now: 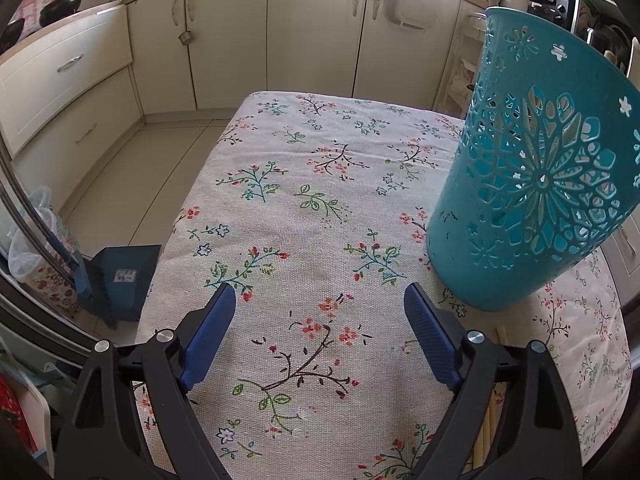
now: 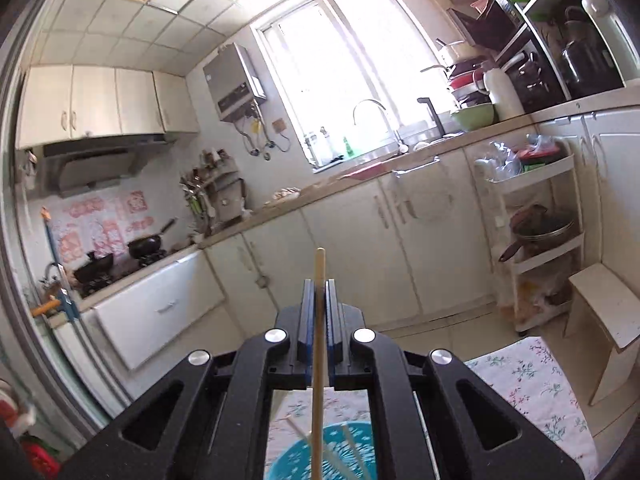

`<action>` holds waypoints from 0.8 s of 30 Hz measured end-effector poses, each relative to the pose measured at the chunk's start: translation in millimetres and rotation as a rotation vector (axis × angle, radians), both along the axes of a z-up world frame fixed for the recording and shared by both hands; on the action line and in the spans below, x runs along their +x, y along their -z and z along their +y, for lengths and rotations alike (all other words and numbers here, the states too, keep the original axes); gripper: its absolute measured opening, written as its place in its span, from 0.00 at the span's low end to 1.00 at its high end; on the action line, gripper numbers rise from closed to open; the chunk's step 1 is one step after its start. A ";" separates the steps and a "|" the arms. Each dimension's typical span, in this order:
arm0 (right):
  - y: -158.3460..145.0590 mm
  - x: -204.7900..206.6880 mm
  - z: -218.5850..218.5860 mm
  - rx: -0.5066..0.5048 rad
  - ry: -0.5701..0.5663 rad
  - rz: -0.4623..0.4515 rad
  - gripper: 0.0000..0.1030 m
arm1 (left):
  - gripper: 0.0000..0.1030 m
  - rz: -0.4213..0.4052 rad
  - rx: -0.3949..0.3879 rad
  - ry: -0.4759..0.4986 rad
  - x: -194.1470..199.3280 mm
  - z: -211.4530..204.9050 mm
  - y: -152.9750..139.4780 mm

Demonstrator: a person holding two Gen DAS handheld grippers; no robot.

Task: Organize utensils
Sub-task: 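Lift the chopstick with the right tool over the basket and open, then move the right tool back to the remaining chopsticks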

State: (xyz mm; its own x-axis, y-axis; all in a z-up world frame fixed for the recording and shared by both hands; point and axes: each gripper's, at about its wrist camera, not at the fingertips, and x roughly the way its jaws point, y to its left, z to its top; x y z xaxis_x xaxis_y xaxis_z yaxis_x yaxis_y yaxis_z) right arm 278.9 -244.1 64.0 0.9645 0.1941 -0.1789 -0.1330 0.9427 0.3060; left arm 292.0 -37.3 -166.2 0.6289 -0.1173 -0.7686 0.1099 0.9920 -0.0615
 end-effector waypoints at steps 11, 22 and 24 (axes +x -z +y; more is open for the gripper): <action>42.1 -22.3 10.0 -0.130 -0.027 0.123 0.16 | 0.80 -0.004 -0.009 0.001 -0.9 2.9 0.0; 124.7 -127.8 16.7 -0.186 -0.118 0.416 0.22 | 0.81 -0.002 -0.003 -0.004 -0.3 3.5 0.7; 151.2 -126.0 20.1 -0.183 -0.140 0.516 0.22 | 0.81 0.000 0.001 -0.005 -0.1 3.1 0.8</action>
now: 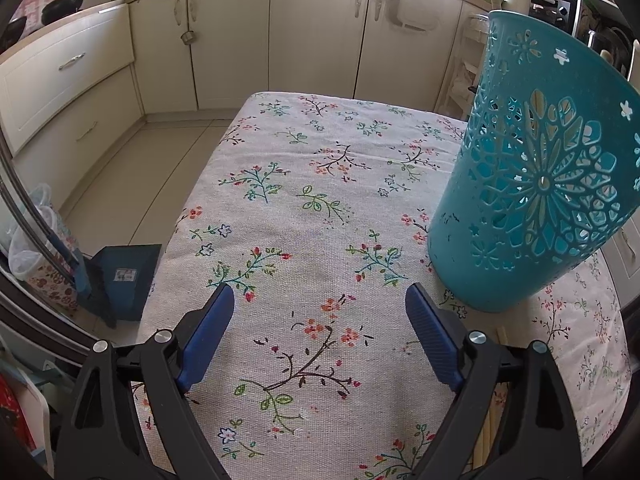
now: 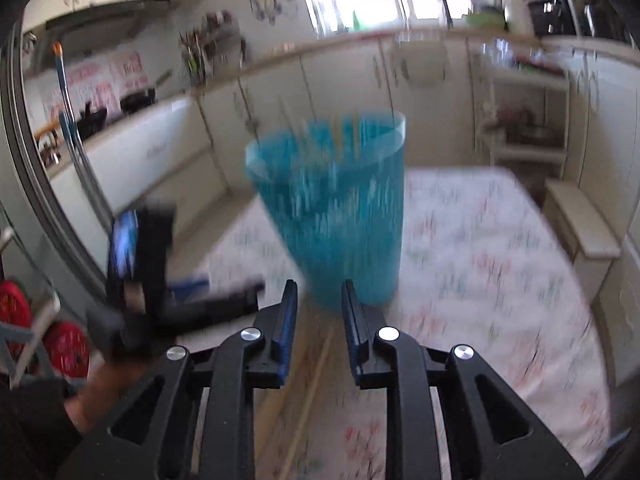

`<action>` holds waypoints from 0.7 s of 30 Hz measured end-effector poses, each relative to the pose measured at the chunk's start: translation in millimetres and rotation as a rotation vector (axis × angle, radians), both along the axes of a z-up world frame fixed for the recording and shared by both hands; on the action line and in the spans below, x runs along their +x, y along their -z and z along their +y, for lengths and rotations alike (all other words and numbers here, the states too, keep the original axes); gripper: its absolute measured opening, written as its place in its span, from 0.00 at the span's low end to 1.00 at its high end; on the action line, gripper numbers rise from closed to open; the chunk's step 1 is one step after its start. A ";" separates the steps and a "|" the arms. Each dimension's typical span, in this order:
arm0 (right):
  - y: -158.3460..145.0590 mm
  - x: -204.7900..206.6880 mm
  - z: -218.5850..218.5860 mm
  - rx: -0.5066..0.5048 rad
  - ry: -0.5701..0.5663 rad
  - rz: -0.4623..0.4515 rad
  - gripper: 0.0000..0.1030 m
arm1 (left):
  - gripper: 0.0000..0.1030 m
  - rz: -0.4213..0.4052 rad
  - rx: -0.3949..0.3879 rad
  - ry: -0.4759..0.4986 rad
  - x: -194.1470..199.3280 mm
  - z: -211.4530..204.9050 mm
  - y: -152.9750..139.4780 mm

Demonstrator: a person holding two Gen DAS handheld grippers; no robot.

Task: Organize utensils
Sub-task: 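Move the right tool back to the remaining chopsticks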

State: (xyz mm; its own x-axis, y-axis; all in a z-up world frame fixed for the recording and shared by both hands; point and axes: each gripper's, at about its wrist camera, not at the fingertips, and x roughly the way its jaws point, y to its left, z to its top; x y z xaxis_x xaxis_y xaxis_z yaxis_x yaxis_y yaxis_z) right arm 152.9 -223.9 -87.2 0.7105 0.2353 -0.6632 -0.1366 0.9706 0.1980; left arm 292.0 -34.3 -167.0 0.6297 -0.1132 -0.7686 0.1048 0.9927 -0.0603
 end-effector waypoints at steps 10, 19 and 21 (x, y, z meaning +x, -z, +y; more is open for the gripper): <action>45.0 42.0 21.3 -0.091 -0.029 0.158 0.22 | 0.83 0.001 -0.005 -0.008 1.1 1.1 1.4; 48.9 42.2 11.2 -0.135 0.038 0.172 0.09 | 0.83 0.002 -0.014 0.003 -0.9 0.7 2.6; 48.2 36.6 -0.2 -0.114 0.066 0.167 0.09 | 0.84 0.011 0.001 0.034 -5.8 -3.5 2.8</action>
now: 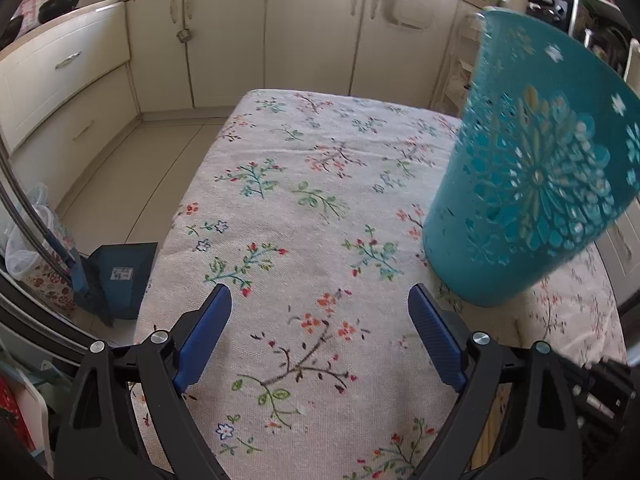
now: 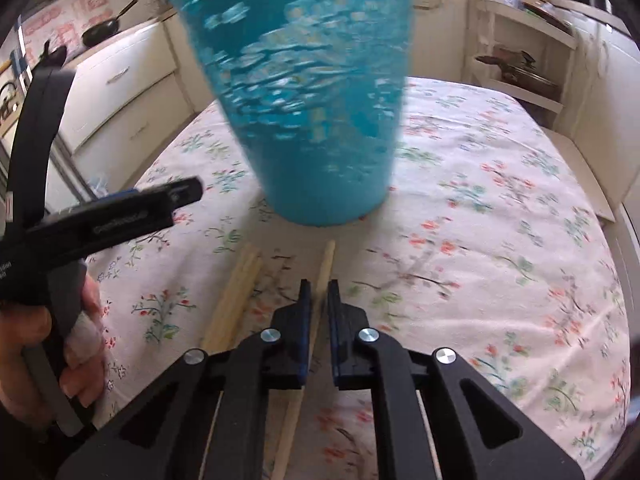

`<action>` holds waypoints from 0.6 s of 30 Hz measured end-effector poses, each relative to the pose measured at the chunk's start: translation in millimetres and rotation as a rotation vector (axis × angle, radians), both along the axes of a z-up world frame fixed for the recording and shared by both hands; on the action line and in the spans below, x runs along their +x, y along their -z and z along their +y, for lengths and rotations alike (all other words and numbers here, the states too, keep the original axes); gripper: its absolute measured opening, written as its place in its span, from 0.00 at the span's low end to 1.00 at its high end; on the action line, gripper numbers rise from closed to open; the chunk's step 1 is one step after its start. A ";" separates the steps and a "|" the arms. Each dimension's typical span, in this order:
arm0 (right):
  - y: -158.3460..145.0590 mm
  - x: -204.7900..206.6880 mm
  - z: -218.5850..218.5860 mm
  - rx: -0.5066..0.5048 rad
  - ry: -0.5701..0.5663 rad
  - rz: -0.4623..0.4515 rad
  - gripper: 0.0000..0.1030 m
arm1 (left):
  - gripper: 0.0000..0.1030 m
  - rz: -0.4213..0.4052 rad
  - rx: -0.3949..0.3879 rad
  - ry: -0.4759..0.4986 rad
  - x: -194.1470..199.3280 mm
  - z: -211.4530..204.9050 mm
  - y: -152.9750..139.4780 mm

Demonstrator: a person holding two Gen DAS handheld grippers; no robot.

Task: Organize utensils
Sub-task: 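Move the right tool back to the remaining chopsticks, then grasp one wooden chopstick with the left tool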

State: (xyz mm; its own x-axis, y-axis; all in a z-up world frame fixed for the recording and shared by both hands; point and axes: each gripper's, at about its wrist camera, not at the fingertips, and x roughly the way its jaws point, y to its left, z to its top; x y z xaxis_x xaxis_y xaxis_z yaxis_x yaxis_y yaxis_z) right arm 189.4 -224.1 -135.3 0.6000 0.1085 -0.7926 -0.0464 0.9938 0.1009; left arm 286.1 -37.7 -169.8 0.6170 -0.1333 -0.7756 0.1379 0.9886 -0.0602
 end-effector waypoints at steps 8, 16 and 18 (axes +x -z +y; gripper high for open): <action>5.1 -8.5 -15.7 0.022 0.019 -0.033 0.09 | 0.84 0.018 0.044 0.184 -39.3 -29.2 -0.7; 4.6 -7.4 -22.3 0.064 0.015 -0.035 0.09 | 0.84 0.041 0.103 0.235 -45.6 -44.1 4.7; 4.3 -8.2 -22.4 0.068 0.013 -0.035 0.09 | 0.84 0.044 0.101 0.235 -45.8 -44.1 4.9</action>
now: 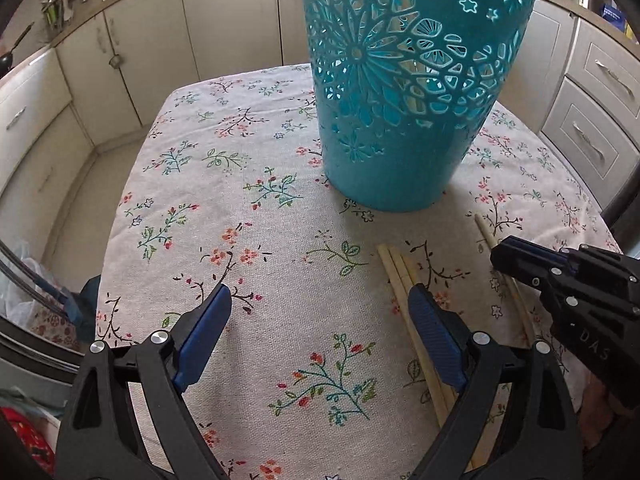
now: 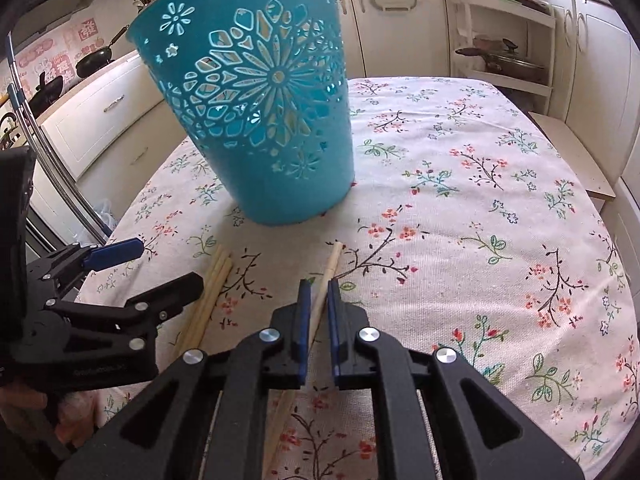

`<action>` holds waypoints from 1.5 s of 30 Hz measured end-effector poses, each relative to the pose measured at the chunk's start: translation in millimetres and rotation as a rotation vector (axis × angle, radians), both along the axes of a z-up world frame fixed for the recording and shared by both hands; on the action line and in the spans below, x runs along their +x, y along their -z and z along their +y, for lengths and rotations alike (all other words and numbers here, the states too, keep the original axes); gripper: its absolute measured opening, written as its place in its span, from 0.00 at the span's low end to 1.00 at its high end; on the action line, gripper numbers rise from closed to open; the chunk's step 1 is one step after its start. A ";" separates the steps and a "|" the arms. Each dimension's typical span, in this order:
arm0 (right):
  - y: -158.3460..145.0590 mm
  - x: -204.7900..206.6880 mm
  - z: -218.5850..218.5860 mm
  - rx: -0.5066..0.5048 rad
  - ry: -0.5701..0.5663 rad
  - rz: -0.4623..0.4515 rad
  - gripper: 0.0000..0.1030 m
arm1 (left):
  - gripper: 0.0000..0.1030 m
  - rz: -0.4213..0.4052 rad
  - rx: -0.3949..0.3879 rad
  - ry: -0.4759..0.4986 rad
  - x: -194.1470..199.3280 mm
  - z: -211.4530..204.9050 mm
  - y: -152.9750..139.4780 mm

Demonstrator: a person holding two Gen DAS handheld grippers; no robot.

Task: Organize utensils
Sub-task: 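Grasp one wooden chopstick with the left tool, then carry the chopstick with the left tool over the basket and release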

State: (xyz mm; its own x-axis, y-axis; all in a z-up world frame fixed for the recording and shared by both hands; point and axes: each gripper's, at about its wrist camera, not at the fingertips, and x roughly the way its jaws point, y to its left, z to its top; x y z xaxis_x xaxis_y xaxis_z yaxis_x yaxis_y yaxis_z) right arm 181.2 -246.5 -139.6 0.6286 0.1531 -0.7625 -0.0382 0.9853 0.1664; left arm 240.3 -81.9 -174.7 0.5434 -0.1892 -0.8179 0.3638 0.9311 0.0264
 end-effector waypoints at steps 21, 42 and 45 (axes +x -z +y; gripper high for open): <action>-1.3 -3.1 7.4 -0.004 -0.028 -0.002 0.24 | 0.50 0.048 0.001 0.038 -0.1 -10.3 -0.9; -2.1 -3.2 4.0 -0.007 -0.025 -0.008 0.24 | 0.24 0.057 0.057 0.134 7.3 -18.7 -1.4; -1.9 -3.4 3.5 -0.016 -0.022 -0.012 0.24 | 0.30 0.050 0.068 0.109 10.0 -17.5 -0.6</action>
